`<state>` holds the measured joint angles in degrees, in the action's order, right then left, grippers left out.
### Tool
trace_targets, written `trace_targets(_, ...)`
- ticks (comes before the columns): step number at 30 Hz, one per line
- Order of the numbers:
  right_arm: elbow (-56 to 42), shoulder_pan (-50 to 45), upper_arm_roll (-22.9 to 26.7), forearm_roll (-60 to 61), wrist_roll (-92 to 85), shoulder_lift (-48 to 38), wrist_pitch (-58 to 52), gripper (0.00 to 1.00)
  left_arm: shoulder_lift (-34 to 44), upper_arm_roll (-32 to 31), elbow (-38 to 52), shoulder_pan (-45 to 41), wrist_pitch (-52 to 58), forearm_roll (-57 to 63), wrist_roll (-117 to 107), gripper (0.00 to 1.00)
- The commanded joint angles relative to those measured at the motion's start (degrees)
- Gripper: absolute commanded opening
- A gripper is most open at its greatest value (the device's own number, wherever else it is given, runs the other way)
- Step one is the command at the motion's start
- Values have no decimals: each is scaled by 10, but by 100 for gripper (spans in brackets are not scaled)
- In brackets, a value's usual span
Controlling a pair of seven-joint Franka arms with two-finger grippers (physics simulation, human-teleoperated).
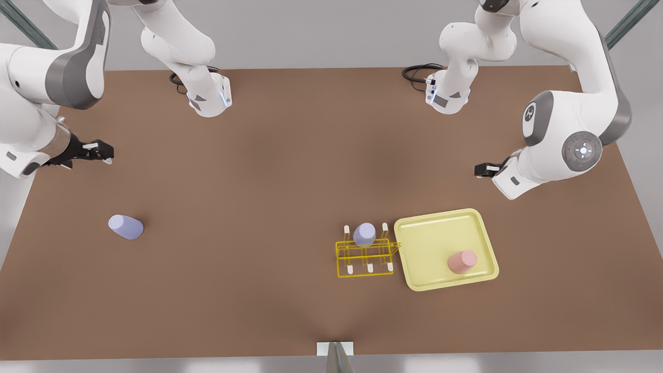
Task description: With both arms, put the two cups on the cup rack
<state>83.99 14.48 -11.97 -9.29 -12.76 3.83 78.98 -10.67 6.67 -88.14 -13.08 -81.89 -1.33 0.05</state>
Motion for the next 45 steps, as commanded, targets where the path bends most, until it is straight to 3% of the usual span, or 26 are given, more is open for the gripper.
trace_targets(1, -1, -23, -2, 1, 183, -1, -4, 100, 0, 0, 0, 0, 2, 1, 1, 100)
trace_targets(3, -16, -20, 0, -8, 135, 46, 24, 100, -6, 1, -12, 0, -37, 0, 0, 100)
trace_targets(6, -81, 5, 49, -41, -32, 195, 114, 100, -83, 0, -28, -2, -243, -3, -2, 100)
trace_targets(11, -73, 62, 55, -15, -65, 268, 227, 100, -109, 0, -96, 1, -446, -10, -1, 100)
trace_targets(16, -1, 74, 55, 12, -135, 284, 341, 100, -133, 1, -130, 3, -559, -42, -14, 100)
trace_targets(27, 212, 104, 56, 16, -126, 234, 562, 100, -209, 3, -92, 11, -559, -39, -15, 100)
trace_targets(45, 268, 123, 56, 15, -126, 274, 609, 100, -296, 3, -70, 14, -600, -37, -15, 100)
